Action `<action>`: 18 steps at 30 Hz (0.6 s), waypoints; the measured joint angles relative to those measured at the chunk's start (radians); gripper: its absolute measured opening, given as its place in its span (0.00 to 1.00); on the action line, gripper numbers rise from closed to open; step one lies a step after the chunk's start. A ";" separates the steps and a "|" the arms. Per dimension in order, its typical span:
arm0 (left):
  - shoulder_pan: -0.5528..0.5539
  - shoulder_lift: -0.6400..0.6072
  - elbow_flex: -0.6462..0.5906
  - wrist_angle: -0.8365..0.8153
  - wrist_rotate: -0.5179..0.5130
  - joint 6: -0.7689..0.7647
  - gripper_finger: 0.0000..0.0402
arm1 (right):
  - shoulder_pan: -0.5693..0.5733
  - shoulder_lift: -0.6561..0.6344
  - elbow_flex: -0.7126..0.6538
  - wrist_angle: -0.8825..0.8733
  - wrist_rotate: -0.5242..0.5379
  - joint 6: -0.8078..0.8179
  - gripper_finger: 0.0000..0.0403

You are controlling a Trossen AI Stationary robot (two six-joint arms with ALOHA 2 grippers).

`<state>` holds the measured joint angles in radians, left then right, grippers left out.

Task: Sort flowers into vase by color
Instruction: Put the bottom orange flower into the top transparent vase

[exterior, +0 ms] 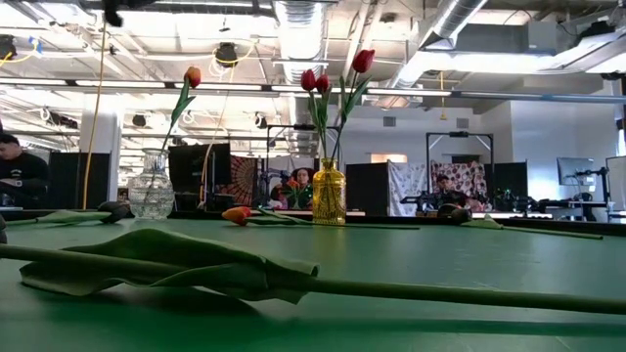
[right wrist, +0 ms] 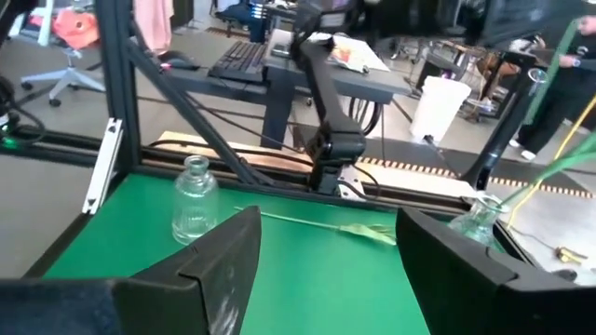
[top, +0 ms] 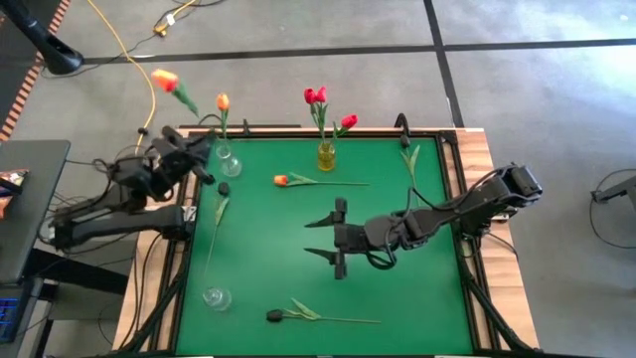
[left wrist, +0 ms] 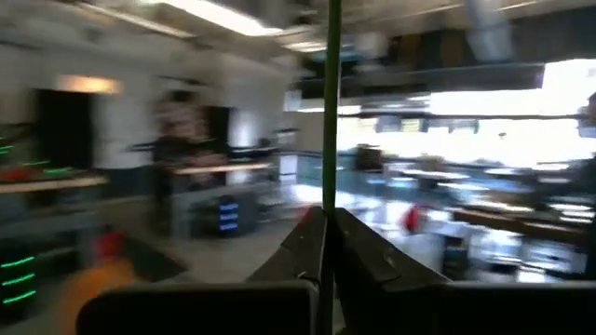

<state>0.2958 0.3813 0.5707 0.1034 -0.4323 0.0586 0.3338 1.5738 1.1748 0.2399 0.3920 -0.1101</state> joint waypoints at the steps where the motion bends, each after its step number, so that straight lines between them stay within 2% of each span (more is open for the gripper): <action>1: 0.010 -0.029 -0.020 -0.015 -0.044 0.002 0.00 | -0.005 0.000 0.000 0.000 0.000 0.007 0.69; 4: 0.040 -0.097 -0.086 -0.034 -0.149 0.002 0.00 | -0.018 0.000 0.000 0.000 0.000 0.016 0.69; 7: 0.069 -0.137 -0.148 -0.040 -0.197 -0.017 0.00 | -0.028 0.000 0.000 0.003 0.000 0.016 0.69; 18: 0.241 -0.124 -0.301 -0.010 -0.201 -0.125 0.00 | -0.035 0.000 0.000 0.008 0.000 0.016 0.69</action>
<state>0.5372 0.2573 0.2694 0.0932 -0.6337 -0.0662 0.2988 1.5738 1.1748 0.2481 0.3916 -0.0940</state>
